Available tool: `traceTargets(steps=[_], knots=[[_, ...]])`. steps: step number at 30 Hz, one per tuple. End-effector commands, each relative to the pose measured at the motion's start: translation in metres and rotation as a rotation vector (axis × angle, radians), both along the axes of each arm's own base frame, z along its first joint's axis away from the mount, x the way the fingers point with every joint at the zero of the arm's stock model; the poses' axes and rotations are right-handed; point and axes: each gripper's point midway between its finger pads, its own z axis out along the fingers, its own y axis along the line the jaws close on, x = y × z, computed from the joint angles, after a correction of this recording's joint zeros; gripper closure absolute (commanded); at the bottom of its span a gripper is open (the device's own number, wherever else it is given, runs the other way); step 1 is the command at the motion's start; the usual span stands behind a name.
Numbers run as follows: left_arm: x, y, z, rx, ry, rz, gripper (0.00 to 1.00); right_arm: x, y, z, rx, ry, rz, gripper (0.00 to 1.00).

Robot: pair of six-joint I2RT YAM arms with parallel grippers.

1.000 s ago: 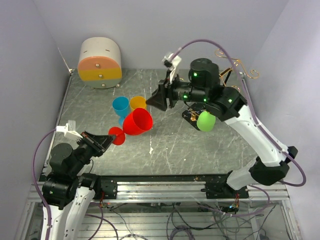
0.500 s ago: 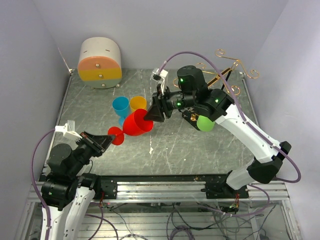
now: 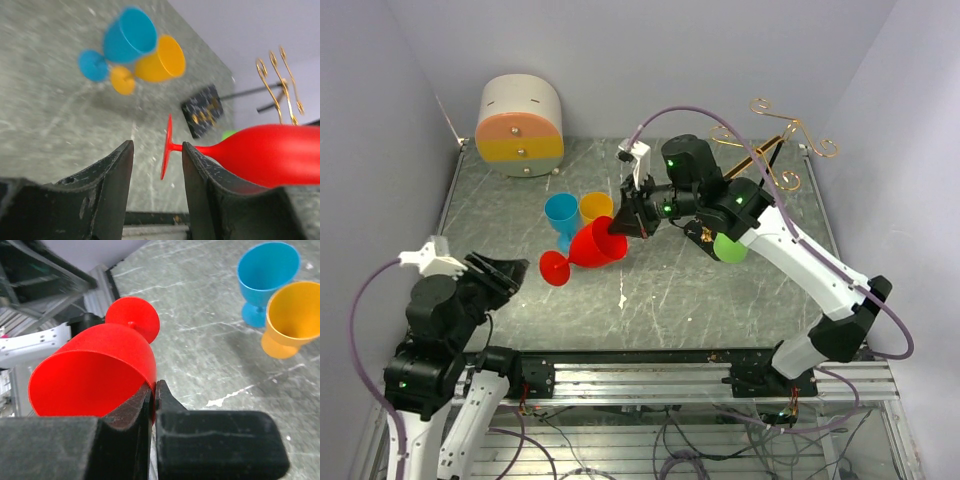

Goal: Take the wine glass off the wine glass rack

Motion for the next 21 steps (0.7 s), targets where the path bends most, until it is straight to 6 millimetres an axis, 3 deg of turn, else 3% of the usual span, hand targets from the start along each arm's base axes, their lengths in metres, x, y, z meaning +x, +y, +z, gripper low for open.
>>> traceTargets(steps=[1, 6, 11, 21], knots=[[-0.009, 0.072, 0.010, 0.237, 0.028, 0.318, 0.46, 0.023, -0.005, -0.017, -0.082, -0.010, -0.120, 1.00], [-0.004, 0.088, 0.022, 0.303, -0.062, 0.389, 0.47, 0.032, 0.015, -0.051, -0.218, -0.032, -0.186, 1.00], [0.009, 0.092, 0.010, 0.350, -0.075, 0.401, 0.48, 0.041, 0.046, -0.088, -0.341, -0.036, -0.209, 1.00], [0.023, 0.084, -0.002, 0.394, -0.035, 0.347, 0.49, 0.076, 0.073, -0.137, -0.489, -0.048, -0.284, 1.00]])
